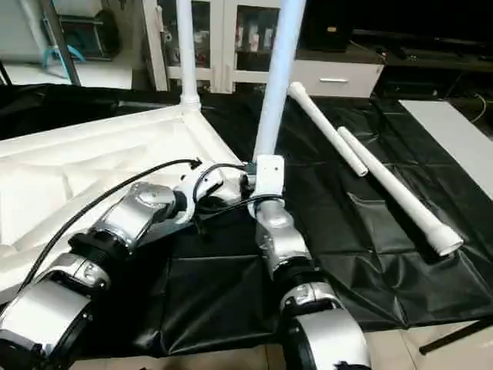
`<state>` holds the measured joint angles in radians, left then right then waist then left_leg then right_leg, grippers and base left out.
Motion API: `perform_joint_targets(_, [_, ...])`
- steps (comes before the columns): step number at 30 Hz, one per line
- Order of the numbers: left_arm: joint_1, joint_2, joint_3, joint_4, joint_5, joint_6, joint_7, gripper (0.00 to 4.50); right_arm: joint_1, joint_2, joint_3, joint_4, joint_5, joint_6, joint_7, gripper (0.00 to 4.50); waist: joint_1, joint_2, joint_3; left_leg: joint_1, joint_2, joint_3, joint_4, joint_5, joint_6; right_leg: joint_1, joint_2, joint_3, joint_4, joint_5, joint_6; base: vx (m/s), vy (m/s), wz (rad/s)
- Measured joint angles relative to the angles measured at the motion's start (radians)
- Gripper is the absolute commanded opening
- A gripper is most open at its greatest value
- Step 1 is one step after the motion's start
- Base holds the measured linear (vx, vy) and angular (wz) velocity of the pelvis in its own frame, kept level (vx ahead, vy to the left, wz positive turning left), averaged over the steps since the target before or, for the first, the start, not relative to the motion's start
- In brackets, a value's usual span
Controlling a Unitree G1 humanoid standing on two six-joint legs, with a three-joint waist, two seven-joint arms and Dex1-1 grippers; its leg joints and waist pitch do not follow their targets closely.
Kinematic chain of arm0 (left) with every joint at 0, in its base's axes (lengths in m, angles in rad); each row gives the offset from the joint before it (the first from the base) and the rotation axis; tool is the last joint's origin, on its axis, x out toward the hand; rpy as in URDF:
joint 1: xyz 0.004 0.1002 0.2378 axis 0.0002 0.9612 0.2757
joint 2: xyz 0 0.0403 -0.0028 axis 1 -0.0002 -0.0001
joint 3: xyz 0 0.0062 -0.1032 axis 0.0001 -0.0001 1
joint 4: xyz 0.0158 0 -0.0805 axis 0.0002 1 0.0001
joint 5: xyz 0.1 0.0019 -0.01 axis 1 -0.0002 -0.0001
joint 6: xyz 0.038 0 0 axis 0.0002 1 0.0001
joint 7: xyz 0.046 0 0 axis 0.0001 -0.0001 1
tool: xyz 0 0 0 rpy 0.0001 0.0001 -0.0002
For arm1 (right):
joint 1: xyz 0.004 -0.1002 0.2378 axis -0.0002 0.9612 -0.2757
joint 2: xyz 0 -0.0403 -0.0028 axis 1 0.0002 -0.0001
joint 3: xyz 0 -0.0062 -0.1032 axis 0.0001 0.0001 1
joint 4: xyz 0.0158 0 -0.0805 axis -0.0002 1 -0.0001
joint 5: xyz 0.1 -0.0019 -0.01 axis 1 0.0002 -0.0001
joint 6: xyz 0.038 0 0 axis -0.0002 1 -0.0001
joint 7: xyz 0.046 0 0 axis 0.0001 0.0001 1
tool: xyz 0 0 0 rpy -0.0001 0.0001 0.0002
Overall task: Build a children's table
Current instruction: Rotate leg to tighten
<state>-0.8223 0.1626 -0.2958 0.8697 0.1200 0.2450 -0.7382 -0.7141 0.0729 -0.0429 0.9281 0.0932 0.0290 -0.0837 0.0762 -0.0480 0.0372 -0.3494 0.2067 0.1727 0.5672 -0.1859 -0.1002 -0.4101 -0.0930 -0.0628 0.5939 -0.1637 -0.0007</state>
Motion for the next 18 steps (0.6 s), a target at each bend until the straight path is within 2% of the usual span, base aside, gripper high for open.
perform_joint_targets(2, [0.000,0.000,0.000,0.000,0.002,-0.008,0.000,0.00,0.007,-0.008,0.000,-0.012,0.004,-0.001,0.021,3.28,0.001,0.003,0.002,0.000,0.000,0.000,0.000,0.000,0.000,0.000,0.000,0.000,0.000,0.000,0.000,0.000,0.000,0.00])
perform_joint_targets(4, [0.000,0.008,0.000,-0.001,0.003,-0.016,0.000,0.00,0.052,-0.040,0.011,-0.099,0.029,0.014,0.118,3.48,0.006,0.005,0.003,-0.001,0.000,0.000,0.000,0.000,0.000,0.000,0.000,0.000,0.000,0.000,0.000,0.000,0.000,0.00])
perform_joint_targets(8, [0.004,0.023,0.004,-0.005,0.003,-0.022,-0.003,0.00,0.100,-0.100,0.018,-0.226,0.076,0.059,0.290,3.77,0.002,0.004,0.004,-0.002,0.001,0.000,-0.002,0.000,0.000,0.000,0.001,0.000,0.000,0.000,0.000,0.000,0.000,0.00])
perform_joint_targets(10, [0.011,0.032,0.004,-0.018,0.004,-0.022,-0.016,0.00,0.139,-0.150,0.043,-0.293,0.096,0.086,0.408,4.10,0.003,0.004,0.004,-0.002,0.001,0.000,-0.003,0.000,0.000,0.000,0.001,0.000,0.000,-0.001,0.001,0.000,0.000,0.00])
perform_joint_targets(14, [0.044,0.073,-0.008,-0.076,0.002,-0.027,-0.091,0.00,0.207,-0.311,0.128,-0.377,0.090,0.157,0.631,4.17,0.006,0.005,0.005,-0.002,0.001,0.000,-0.004,0.000,0.000,0.000,0.001,0.000,-0.001,-0.001,0.000,0.000,0.000,0.00])
perform_joint_targets(15, [0.062,0.096,-0.011,-0.104,-0.002,-0.029,-0.133,0.00,0.218,-0.360,0.133,-0.379,0.092,0.159,0.711,4.17,0.007,0.005,0.005,-0.002,0.001,0.001,-0.004,0.000,0.001,0.000,0.001,0.000,-0.001,-0.001,0.000,0.000,0.000,0.00])
perform_joint_targets(18, [0.089,0.133,-0.017,-0.147,-0.010,-0.035,-0.212,0.00,0.223,-0.417,0.136,-0.385,0.104,0.157,0.854,4.17,0.006,0.005,0.005,-0.001,0.001,0.001,-0.004,0.000,0.001,0.000,0.001,-0.001,0.000,-0.002,0.000,0.000,0.000,0.00])
